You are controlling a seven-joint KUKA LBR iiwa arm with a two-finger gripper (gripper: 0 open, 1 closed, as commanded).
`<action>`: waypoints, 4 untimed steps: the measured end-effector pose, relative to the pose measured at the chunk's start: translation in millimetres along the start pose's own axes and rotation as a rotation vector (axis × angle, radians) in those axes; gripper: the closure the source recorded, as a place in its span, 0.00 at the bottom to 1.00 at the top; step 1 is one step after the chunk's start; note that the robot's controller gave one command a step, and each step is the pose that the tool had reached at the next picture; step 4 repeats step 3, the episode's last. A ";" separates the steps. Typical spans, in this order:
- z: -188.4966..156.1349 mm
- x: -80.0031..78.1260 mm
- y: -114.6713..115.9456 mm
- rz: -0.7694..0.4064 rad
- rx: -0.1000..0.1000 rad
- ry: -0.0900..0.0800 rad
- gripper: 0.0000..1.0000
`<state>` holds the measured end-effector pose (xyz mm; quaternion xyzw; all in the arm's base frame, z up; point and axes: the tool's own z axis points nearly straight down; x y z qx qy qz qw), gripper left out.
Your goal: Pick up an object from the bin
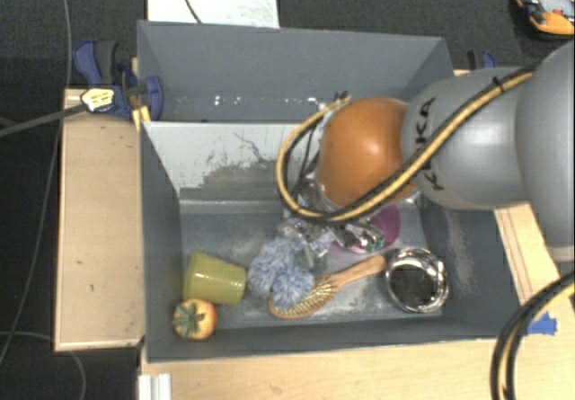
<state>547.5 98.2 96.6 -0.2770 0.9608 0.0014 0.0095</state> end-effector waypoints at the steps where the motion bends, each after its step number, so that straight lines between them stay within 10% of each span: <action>1: -7.8 -0.6 -0.1 0.002 0.001 -0.002 1.00; 4: -61.4 -2.1 -0.1 0.005 0.001 -0.004 1.00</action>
Offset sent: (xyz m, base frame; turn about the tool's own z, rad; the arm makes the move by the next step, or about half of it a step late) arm 0.0003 0.0001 0.0680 0.0009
